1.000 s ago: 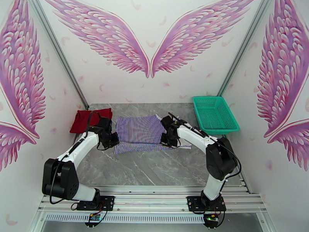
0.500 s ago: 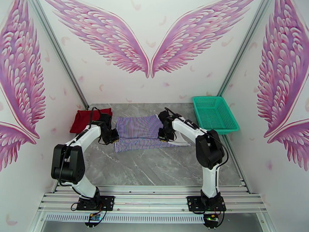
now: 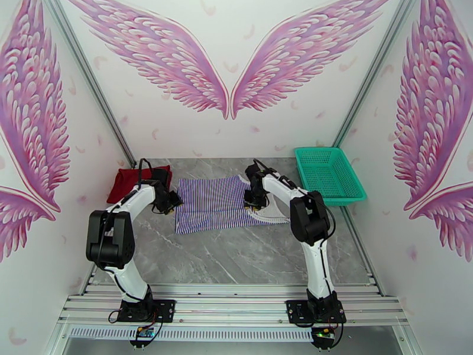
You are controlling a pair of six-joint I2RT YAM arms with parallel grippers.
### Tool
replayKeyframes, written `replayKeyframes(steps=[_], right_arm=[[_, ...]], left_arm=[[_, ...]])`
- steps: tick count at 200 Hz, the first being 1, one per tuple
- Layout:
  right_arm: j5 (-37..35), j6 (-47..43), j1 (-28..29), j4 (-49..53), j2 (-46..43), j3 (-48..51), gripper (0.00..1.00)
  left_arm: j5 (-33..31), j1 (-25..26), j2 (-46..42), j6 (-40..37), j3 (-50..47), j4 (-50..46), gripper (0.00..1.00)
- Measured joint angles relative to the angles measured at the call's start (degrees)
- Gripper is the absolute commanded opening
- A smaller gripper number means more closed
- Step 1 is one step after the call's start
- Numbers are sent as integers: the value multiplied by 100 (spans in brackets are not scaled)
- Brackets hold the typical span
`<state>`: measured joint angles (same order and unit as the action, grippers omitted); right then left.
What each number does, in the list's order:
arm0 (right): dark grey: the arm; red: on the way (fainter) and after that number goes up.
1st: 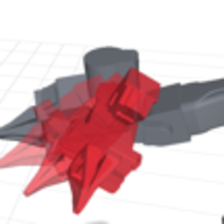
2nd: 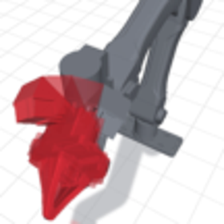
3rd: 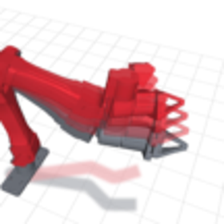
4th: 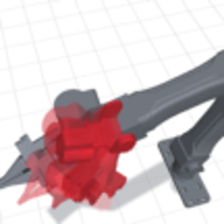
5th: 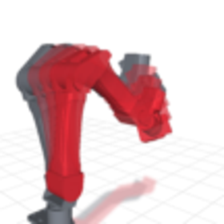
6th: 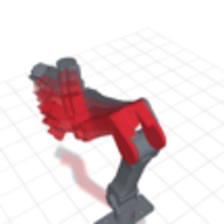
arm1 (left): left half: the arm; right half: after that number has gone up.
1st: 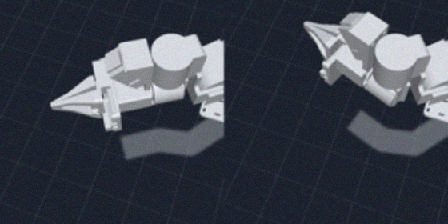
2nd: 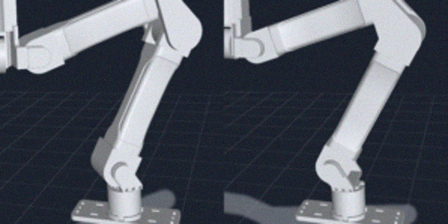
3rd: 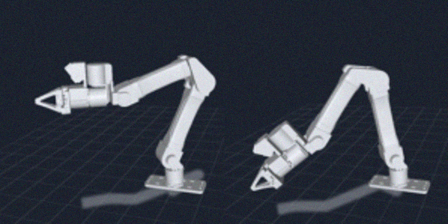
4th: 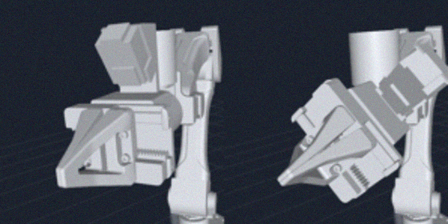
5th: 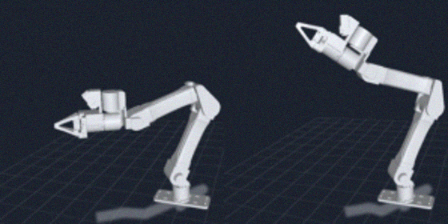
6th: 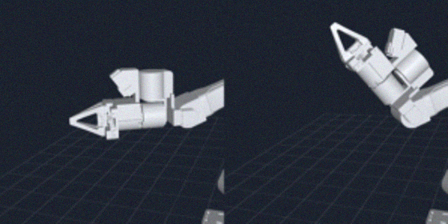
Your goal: Fold and stack the mixed laundry pile
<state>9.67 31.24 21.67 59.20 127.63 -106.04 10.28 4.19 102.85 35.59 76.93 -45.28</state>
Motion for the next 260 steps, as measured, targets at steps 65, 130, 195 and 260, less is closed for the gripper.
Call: replayKeyframes(steps=[65,130,195,260], right_arm=[[98,-354,-127,2,-640,568,36],[-57,-455,-498,7,-1768,2107,35],[-820,-590,-1532,-20,-2332,2732,28],[-1014,-826,-1491,-48,-2046,2625,42]], left_arm=[[105,793,-122,-638,-39,-426,35],[203,833,610,-745,-55,-199,13],[-72,555,1038,-866,44,-79,9],[-243,372,1040,-1099,372,-160,9]])
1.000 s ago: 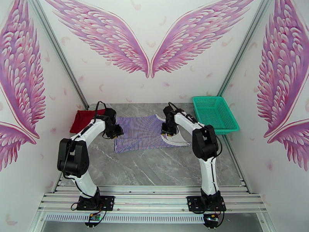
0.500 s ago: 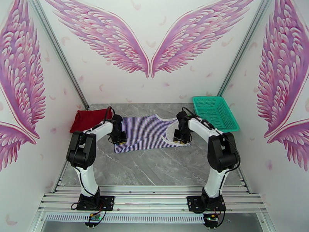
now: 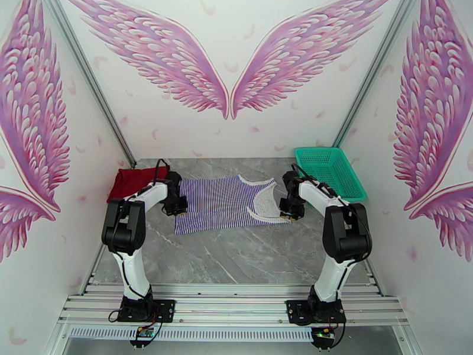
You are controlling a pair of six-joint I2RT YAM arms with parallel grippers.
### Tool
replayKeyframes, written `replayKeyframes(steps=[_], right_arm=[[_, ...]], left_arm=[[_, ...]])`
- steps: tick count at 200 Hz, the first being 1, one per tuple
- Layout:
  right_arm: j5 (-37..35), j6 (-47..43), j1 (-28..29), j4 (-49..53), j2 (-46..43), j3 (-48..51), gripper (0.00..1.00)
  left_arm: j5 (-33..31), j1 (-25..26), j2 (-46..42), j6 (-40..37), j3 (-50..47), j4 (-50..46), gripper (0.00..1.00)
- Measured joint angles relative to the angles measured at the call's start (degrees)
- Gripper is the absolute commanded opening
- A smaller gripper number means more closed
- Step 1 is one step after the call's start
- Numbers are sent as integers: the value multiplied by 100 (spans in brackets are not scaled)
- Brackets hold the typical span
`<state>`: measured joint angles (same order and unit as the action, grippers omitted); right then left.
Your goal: Fold and stack the mixed laundry pile
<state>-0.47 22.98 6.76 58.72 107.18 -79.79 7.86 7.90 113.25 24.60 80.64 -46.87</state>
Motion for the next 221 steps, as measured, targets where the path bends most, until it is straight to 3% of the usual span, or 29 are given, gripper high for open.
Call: replayKeyframes(steps=[42,109,149,199,221], right_arm=[[-50,-273,179,52,-203,173,49],[-616,-498,289,-35,-177,385,51],[-1106,-614,289,-87,293,83,34],[-1554,-704,289,-96,649,-680,33],[-1683,-793,289,-98,789,-890,41]], left_arm=[[9,87,-181,-68,76,-238,9],[315,1043,-608,72,-273,-131,8],[101,874,-426,87,-466,-101,7],[-120,501,-374,-39,-483,-96,6],[-173,361,-361,-122,-503,-98,6]])
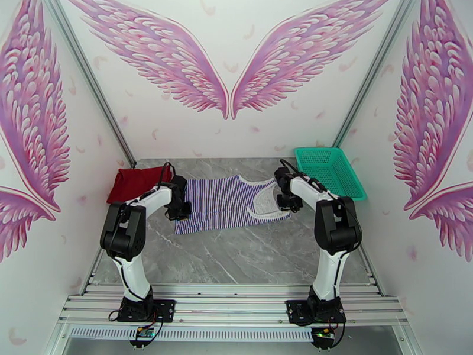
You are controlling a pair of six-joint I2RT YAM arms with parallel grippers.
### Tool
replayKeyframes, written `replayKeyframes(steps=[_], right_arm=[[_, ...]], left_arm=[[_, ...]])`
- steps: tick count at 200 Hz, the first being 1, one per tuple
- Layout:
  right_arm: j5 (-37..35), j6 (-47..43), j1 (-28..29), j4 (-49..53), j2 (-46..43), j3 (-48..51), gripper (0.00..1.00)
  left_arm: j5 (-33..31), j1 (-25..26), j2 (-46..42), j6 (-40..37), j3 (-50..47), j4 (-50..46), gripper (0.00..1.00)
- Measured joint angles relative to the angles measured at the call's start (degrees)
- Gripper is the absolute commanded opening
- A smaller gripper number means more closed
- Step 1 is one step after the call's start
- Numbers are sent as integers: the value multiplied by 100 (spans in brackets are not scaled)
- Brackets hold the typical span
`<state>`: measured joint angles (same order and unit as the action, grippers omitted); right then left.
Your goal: Fold and stack the mixed laundry pile
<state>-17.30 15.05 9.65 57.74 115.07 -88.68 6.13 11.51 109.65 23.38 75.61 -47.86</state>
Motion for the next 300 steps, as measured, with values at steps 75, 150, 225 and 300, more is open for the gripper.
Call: replayKeyframes(steps=[75,150,225,300], right_arm=[[-164,-144,0,50,483,-142,57],[675,44,114,98,-55,-293,56],[1875,476,909,-339,39,-433,52],[2050,595,981,-461,664,-538,51]], left_arm=[[-227,-120,57,-203,0,-48,6],[-579,-385,-68,-483,168,-516,22],[-76,-219,-542,-22,-706,-197,33],[-328,-166,-540,122,-901,-68,3]])
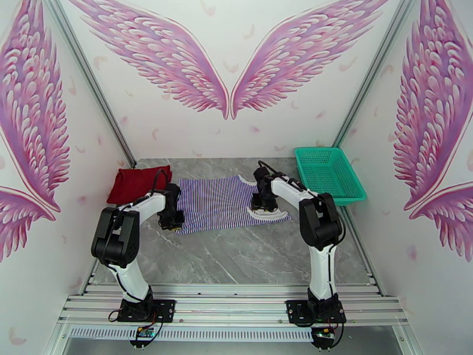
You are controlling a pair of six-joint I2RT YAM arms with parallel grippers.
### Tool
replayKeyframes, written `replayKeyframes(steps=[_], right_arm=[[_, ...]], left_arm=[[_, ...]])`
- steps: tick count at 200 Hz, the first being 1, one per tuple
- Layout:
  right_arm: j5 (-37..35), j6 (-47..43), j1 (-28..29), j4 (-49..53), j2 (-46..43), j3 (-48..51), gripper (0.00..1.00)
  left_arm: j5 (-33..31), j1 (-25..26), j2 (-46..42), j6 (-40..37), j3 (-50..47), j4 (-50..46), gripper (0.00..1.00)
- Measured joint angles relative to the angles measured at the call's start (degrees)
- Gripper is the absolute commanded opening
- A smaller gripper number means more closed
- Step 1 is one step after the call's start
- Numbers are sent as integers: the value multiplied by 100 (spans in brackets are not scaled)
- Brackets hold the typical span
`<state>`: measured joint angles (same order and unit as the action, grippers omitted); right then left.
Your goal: Fold and stack the mixed laundry pile
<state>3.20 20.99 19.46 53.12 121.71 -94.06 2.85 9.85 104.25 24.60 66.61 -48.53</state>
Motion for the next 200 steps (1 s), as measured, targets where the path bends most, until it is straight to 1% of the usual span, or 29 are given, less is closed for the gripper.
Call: replayKeyframes(steps=[43,50,62,69,86,100,137,165,180,200], right_arm=[[-201,-4,0,0,68,0,51],[-245,-7,0,0,74,2,51],[-326,-13,0,-7,92,22,51],[-365,-20,0,-9,103,48,51],[-463,-22,-2,-4,170,92,51],[-520,-26,-2,-17,192,94,51],[-601,-87,-2,-22,190,94,52],[-597,-76,-17,9,140,94,52],[-525,-39,-17,15,61,81,52],[-420,35,7,35,13,-184,52]], left_arm=[[-144,-109,-76,-98,-2,-109,4],[-179,-142,-107,-133,0,-146,8],[-232,-195,-164,-227,-2,-214,26],[-258,-225,-199,-262,0,-249,32],[-315,-284,-271,-262,0,-308,37],[-385,-343,-321,-317,0,-400,39],[-575,-562,-452,-461,35,-697,39],[-664,-695,-603,-625,439,-986,39],[-562,-675,-664,-708,839,-1005,40],[-179,-553,-656,-763,1368,-815,40]])
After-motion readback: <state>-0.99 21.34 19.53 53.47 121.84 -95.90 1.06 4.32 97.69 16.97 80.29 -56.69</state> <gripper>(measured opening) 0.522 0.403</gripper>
